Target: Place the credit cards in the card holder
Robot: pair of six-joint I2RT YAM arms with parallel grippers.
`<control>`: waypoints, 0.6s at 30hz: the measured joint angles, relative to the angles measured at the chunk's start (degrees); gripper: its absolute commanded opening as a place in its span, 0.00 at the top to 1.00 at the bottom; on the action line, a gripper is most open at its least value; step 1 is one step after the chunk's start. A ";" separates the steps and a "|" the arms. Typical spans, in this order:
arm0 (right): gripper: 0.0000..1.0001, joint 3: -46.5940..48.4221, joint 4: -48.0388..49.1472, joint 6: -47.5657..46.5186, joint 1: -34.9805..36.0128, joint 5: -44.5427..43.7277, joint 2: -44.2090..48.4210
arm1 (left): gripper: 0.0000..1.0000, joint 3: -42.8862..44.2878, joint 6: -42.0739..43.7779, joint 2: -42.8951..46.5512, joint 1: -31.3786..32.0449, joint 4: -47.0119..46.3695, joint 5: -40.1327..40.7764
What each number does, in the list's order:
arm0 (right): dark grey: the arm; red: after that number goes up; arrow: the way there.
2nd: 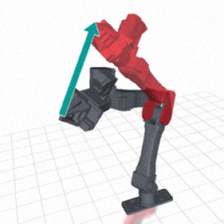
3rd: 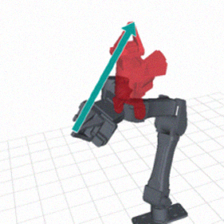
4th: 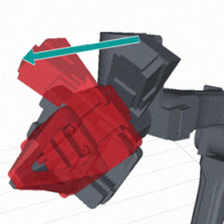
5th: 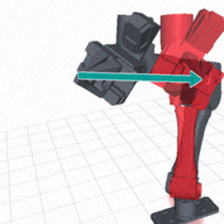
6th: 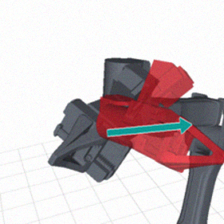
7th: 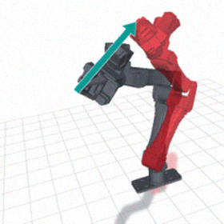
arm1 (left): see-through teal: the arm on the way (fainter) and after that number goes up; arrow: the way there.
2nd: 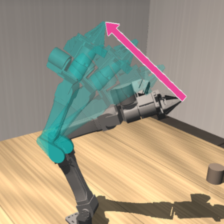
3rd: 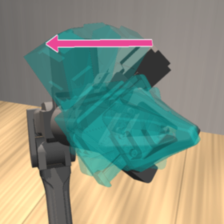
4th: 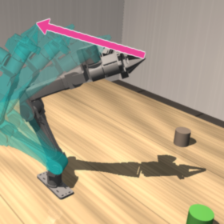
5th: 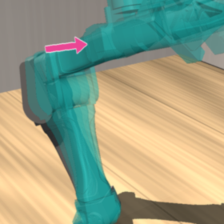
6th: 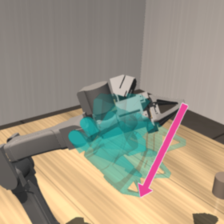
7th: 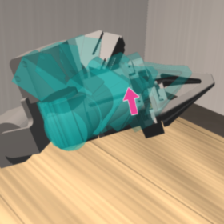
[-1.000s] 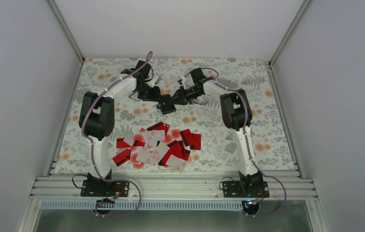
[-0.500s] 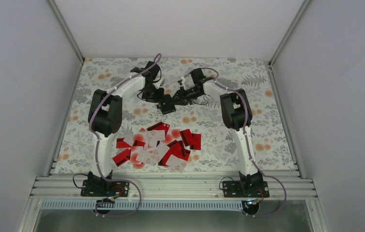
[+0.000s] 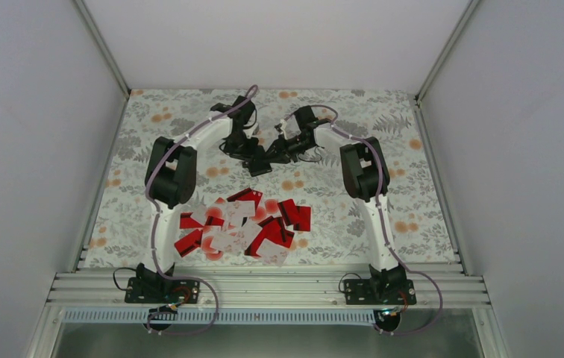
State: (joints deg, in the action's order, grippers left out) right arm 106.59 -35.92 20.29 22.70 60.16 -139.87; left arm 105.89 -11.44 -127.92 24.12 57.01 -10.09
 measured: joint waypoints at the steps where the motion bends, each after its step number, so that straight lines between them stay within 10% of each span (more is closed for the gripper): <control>1: 0.83 0.00 -0.02 0.00 0.00 0.00 0.00 | 0.72 0.22 -0.07 -0.15 0.07 0.11 0.20; 18: 0.83 0.00 -0.11 -0.04 0.00 -0.20 0.00 | 0.95 2.08 0.28 -2.08 0.50 1.44 1.09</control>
State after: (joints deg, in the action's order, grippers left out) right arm 106.59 -36.03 20.25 22.70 59.96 -139.87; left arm 107.96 -11.16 -129.99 24.62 58.46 -8.99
